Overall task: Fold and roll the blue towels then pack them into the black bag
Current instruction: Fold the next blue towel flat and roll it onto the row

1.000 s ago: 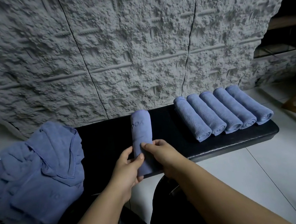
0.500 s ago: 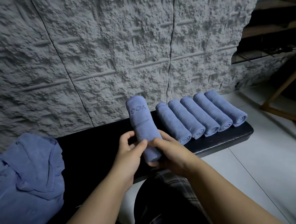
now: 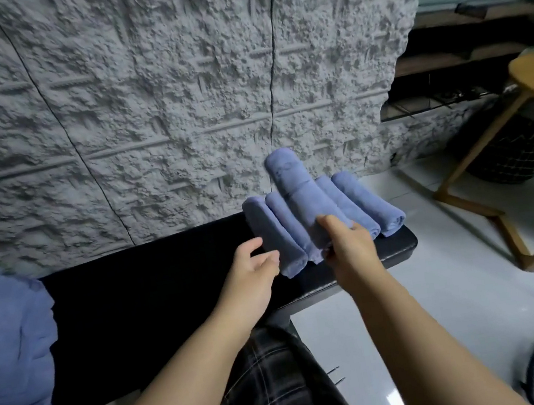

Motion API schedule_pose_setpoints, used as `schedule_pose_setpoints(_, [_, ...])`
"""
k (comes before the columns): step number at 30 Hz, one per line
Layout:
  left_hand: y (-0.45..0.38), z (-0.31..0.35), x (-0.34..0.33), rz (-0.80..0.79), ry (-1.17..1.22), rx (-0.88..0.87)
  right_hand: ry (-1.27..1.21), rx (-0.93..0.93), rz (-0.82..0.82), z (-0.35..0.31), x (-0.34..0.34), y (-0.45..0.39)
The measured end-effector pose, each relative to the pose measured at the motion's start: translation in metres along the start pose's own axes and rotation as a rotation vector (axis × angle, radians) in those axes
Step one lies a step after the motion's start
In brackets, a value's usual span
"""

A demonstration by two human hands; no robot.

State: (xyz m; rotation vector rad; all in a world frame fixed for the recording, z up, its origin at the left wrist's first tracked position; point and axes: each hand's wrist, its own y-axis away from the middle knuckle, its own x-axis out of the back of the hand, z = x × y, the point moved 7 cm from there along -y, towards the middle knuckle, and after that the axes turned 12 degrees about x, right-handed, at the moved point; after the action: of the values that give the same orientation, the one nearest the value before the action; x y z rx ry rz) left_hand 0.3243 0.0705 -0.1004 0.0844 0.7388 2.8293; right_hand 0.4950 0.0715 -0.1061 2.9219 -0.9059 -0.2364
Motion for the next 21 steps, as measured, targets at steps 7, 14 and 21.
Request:
schedule_pose_setpoints(7, [-0.014, -0.017, 0.018, 0.112, 0.003, 0.079, -0.119, -0.133, 0.154, -0.004, 0.030, -0.064])
schedule_pose_setpoints(14, [-0.018, -0.014, 0.010, 0.093, -0.086, 0.040, -0.402, -0.279, 0.217, -0.010, 0.037, -0.092])
schedule_pose_setpoints(21, [-0.024, -0.017, 0.005, 0.088, -0.136, 0.030, -0.100, -0.287, 0.269, -0.001, 0.063, -0.115])
